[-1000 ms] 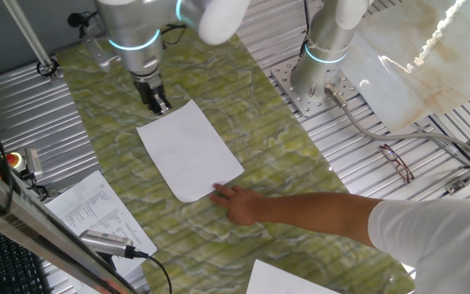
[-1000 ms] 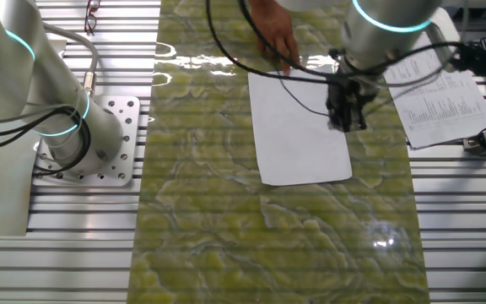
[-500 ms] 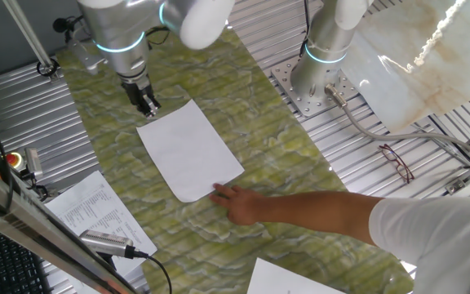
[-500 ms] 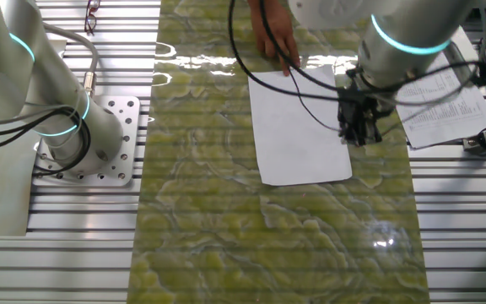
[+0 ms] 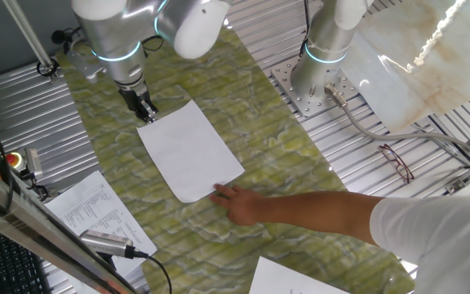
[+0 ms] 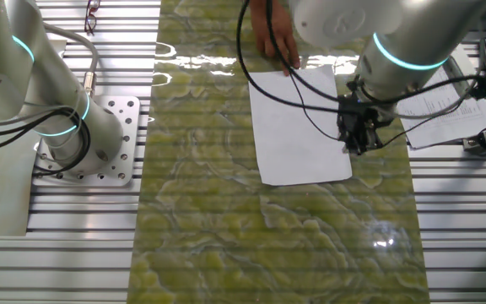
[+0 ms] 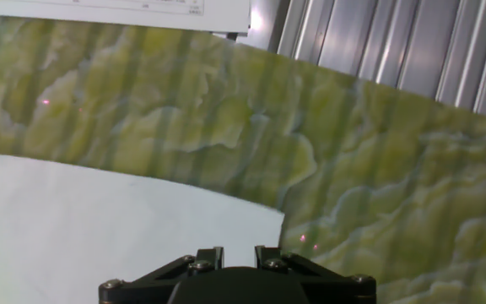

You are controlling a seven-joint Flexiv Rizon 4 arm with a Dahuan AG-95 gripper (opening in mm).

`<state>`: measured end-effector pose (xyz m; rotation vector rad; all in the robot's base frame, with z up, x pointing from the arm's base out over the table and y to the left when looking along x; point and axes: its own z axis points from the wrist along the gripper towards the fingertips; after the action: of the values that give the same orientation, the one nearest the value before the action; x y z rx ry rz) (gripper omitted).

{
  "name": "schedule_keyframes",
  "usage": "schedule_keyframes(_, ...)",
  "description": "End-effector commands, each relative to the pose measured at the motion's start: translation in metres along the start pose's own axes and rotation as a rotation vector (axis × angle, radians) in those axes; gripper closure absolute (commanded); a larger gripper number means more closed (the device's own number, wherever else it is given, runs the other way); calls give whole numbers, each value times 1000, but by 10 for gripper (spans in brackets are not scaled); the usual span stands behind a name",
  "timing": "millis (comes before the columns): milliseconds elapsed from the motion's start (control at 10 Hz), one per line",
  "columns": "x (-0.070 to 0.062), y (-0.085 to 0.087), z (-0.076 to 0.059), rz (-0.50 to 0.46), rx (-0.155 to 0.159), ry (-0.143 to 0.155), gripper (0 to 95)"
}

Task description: Flip over and spread out the paper that is laid flat on the table

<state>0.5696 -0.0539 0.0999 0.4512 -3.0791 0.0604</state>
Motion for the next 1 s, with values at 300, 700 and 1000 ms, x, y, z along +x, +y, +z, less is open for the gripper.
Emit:
schedule_keyframes(300, -11, -11, 14, -103, -9, 1, 760)
schedule_keyframes(700, -14, -4, 38, -265, -58, -18, 760)
schedule_keyframes(1000, -21, -2, 47, -333, -62, -23, 760)
